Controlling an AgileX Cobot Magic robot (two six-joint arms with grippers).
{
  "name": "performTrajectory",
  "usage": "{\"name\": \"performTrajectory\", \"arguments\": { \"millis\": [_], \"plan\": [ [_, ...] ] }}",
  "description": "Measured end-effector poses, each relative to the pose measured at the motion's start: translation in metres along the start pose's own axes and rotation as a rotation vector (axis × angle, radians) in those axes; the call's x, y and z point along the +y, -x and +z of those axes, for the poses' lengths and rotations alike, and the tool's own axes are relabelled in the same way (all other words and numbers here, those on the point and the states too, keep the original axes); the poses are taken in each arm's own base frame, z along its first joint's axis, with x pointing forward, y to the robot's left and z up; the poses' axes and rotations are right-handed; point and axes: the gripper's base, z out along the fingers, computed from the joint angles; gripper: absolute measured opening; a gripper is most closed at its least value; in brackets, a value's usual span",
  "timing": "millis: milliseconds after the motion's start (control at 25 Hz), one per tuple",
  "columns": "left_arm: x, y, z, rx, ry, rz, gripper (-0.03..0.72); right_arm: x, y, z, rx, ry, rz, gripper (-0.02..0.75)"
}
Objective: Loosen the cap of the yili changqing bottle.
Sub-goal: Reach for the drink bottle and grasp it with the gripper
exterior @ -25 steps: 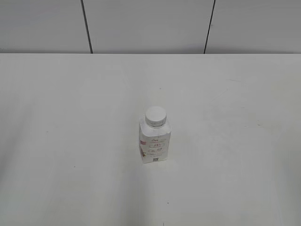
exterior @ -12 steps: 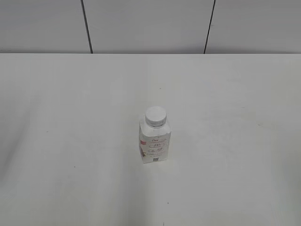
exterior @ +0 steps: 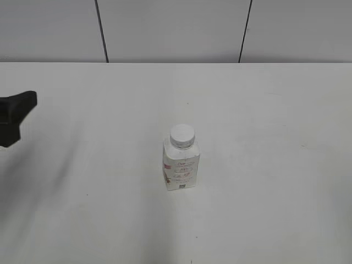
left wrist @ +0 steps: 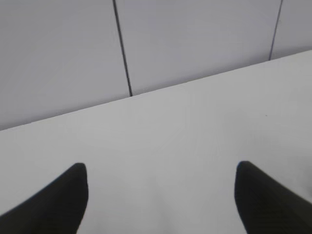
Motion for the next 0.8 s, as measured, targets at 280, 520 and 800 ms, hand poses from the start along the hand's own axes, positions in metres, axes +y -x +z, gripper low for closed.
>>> {"name": "performTrajectory", "arguments": {
  "millis": [280, 520, 800],
  "plan": [
    [-0.029, -0.012, 0.021, 0.029, -0.157, 0.051, 0.555, 0.0, 0.0, 0.0, 0.0, 0.0, 0.0, 0.578],
    [-0.044, -0.022, 0.032, 0.043, -0.282, 0.013, 0.477, 0.0, 0.0, 0.0, 0.0, 0.0, 0.0, 0.578],
    [-0.05, -0.035, 0.041, 0.092, -0.341, -0.006, 0.46, 0.0, 0.0, 0.0, 0.0, 0.0, 0.0, 0.578]
  ]
}}
